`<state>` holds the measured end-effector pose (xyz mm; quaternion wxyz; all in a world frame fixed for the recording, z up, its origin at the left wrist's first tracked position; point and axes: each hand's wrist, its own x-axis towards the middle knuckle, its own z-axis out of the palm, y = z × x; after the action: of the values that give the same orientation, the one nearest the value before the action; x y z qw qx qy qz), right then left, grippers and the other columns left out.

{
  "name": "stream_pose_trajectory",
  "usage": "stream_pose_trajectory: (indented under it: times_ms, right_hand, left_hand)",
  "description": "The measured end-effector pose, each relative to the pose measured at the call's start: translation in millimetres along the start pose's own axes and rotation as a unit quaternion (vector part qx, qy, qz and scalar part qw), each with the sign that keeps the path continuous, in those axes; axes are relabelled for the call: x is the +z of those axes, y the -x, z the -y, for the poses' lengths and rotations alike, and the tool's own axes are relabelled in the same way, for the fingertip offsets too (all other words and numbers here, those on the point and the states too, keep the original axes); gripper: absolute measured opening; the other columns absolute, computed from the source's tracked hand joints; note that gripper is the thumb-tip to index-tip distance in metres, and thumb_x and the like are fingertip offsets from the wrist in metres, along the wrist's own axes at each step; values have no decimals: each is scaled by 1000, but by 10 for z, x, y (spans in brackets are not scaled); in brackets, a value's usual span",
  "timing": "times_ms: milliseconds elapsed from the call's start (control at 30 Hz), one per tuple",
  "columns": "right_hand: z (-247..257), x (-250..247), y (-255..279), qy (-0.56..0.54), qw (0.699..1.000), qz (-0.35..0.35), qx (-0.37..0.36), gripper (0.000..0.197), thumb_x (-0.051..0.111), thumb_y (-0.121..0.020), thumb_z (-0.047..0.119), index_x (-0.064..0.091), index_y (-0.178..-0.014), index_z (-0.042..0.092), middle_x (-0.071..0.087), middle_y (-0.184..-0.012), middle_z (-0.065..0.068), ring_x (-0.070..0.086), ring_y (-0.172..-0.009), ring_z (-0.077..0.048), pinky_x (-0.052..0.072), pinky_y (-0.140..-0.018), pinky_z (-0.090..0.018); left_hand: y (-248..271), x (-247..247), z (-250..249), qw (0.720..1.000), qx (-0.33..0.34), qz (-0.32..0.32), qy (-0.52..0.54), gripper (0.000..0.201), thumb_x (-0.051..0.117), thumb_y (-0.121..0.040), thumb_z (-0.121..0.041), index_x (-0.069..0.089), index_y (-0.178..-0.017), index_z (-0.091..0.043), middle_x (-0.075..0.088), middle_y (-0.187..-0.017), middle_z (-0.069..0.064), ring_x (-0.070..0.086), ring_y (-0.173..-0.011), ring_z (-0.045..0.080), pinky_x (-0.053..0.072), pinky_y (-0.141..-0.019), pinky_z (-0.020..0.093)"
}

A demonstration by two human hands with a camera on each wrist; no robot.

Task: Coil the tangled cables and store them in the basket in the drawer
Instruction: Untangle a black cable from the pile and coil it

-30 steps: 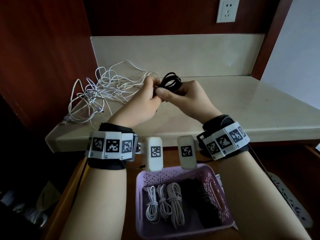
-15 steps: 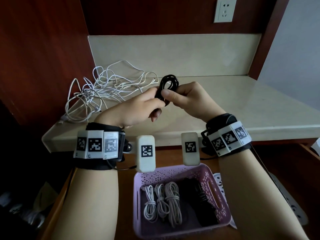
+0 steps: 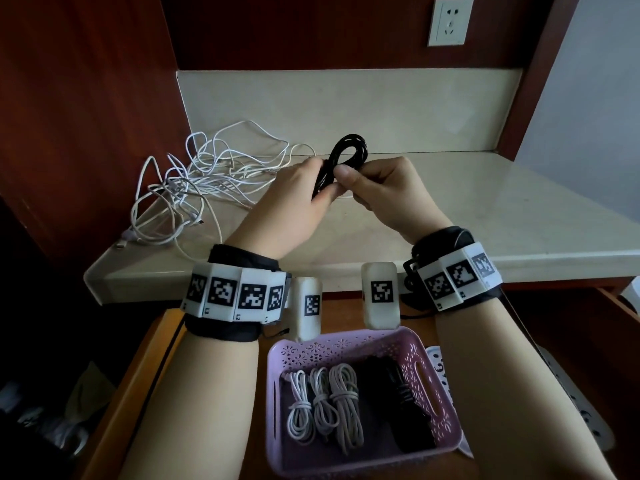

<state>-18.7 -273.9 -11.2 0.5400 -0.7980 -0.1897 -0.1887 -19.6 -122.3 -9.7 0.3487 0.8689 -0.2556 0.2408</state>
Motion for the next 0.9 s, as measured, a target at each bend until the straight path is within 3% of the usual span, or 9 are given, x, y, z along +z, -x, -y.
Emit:
stream_pose_trajectory:
  times_ms: [33,133,300,367,567,667,767,833,900]
  right_hand:
    - [-8,-4,6,7,1000,11,4,42,58,-94,16,60,-52,22,34,-53,-3,26,-49,-14,21,-48,-24]
    - [-21,-30,11,62,996,63,13,29,47,-95,5,53,-68,-5,35,-55,0,27,-47,-8,24,-48,-19]
    - [-7,-43,-23,256,964,75,-19,23,48,-92,10,69,-81,9,42,-52,10,39,-45,-5,27,-47,-16]
    - [20,-14,-32,305,949,75,-24,24,47,-91,12,70,-84,11,45,-56,11,40,-51,-7,31,-52,-25]
    - [123,60,-5,407,907,105,-29,24,43,-93,16,66,-95,12,62,-91,-7,54,-84,-29,43,-68,-33]
    - [218,44,29,451,885,114,-32,20,45,-87,11,64,-91,11,63,-92,-8,56,-86,-33,42,-67,-32]
    - [346,31,65,482,868,109,-48,13,46,-84,10,55,-75,9,49,-71,-3,48,-70,-31,30,-53,-28]
    - [405,25,84,482,867,112,-49,23,45,-86,12,40,-64,18,34,-62,4,37,-62,-26,22,-48,-26]
    - [400,20,72,465,876,116,-47,34,46,-87,15,33,-57,19,33,-60,4,37,-62,-26,23,-49,-28]
  left_hand:
    - [-2,22,5,1000,-1,-16,-18,21,56,-95,-25,55,-98,-4,56,-85,3,52,-77,23,28,-60,24]
    - [-1,84,31,997,-9,-49,-53,24,55,-96,-21,53,-102,3,58,-91,15,55,-86,34,25,-61,26]
    - [24,153,88,995,-27,-45,-83,26,53,-96,-22,54,-104,4,60,-98,23,56,-90,40,26,-63,27]
    - [32,143,94,993,-34,-59,-94,27,54,-96,-22,55,-104,3,61,-97,22,55,-89,39,27,-63,28]
    - [30,194,87,989,-59,-97,-90,21,58,-92,-16,58,-98,4,63,-94,22,55,-92,40,26,-63,30]
    - [25,260,68,988,-62,-104,-94,14,55,-91,-12,58,-89,1,64,-89,20,56,-88,39,24,-62,28]
    - [13,332,43,985,-60,-105,-120,14,44,-91,-10,48,-78,-9,61,-81,18,54,-80,36,20,-60,29]
    - [0,353,34,984,-70,-100,-129,16,41,-90,-9,42,-75,-11,57,-76,15,49,-75,35,20,-60,30]
    - [-3,328,32,982,-87,-95,-136,20,41,-89,-9,39,-69,-11,47,-66,5,40,-68,30,19,-58,30]
